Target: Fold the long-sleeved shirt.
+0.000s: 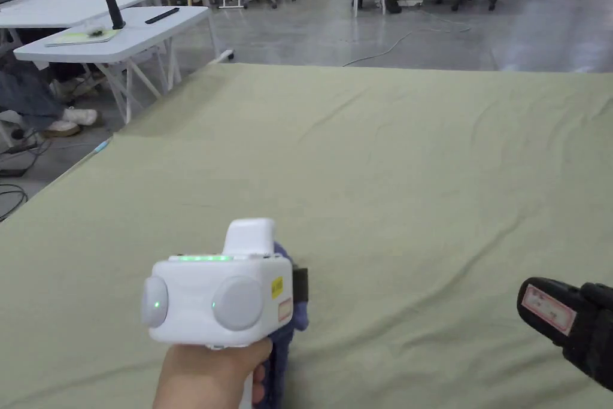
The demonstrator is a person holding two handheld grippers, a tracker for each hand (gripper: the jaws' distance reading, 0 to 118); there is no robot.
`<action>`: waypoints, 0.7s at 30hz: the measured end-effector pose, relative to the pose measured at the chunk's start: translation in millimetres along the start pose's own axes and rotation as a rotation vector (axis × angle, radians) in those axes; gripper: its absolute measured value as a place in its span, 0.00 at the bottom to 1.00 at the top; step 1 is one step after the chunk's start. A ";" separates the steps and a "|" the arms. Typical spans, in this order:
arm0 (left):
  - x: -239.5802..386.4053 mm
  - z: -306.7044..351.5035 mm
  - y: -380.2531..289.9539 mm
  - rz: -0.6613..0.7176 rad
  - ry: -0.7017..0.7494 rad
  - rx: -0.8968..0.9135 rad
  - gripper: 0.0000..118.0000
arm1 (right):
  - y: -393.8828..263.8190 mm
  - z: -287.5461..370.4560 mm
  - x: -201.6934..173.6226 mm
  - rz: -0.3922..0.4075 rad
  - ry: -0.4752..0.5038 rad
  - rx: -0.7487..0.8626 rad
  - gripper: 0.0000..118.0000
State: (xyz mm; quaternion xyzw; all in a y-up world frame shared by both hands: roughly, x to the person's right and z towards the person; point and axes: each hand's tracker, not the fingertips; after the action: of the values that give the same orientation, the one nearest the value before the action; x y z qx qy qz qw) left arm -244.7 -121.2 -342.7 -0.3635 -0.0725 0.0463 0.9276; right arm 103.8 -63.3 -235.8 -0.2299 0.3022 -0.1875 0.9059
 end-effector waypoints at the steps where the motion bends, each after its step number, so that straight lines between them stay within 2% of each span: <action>1: 21.1 3.3 11.6 -0.026 -0.048 0.025 0.16 | 6.2 11.1 2.5 -0.006 0.005 0.024 0.01; 5: 119.5 -7.8 40.3 -0.072 -0.301 0.044 0.16 | 29.5 62.9 8.7 0.046 -0.049 0.124 0.01; 7: 174.4 -25.8 39.0 -0.147 -0.327 0.037 0.16 | 38.0 86.2 6.1 0.070 -0.082 0.157 0.00; 10: 248.3 -66.3 13.7 -0.195 -0.417 -0.098 0.16 | 40.3 113.5 10.5 0.101 -0.154 0.186 0.00; 15: 340.4 -156.3 -82.4 -0.374 -0.331 -0.389 0.16 | 25.9 137.1 25.7 0.091 -0.287 0.155 0.00; 16: 348.7 -168.0 -99.5 -0.400 -0.326 -0.435 0.19 | 22.3 140.7 28.5 0.085 -0.299 0.150 0.01; 18: 353.6 -175.8 -118.8 -0.406 -0.333 -0.491 0.67 | 14.6 146.6 35.2 0.072 -0.312 0.136 0.01; 19: 350.6 -173.4 -118.6 -0.387 -0.415 -0.493 0.85 | 12.0 149.4 37.1 0.069 -0.317 0.135 0.00; 20: 342.4 -164.6 -109.6 -0.345 -0.530 -0.511 0.95 | 9.5 152.4 39.1 0.066 -0.323 0.135 0.00; 21: 335.9 -151.7 -99.0 -0.291 -0.564 -0.522 0.95 | 7.7 154.6 40.9 0.064 -0.324 0.136 0.01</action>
State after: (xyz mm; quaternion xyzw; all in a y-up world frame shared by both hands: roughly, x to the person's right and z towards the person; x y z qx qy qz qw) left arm 115.0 -248.3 -351.4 -0.5457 -0.3839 -0.0077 0.7448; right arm 234.0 -29.7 -148.8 -0.1853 0.1458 -0.1389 0.9618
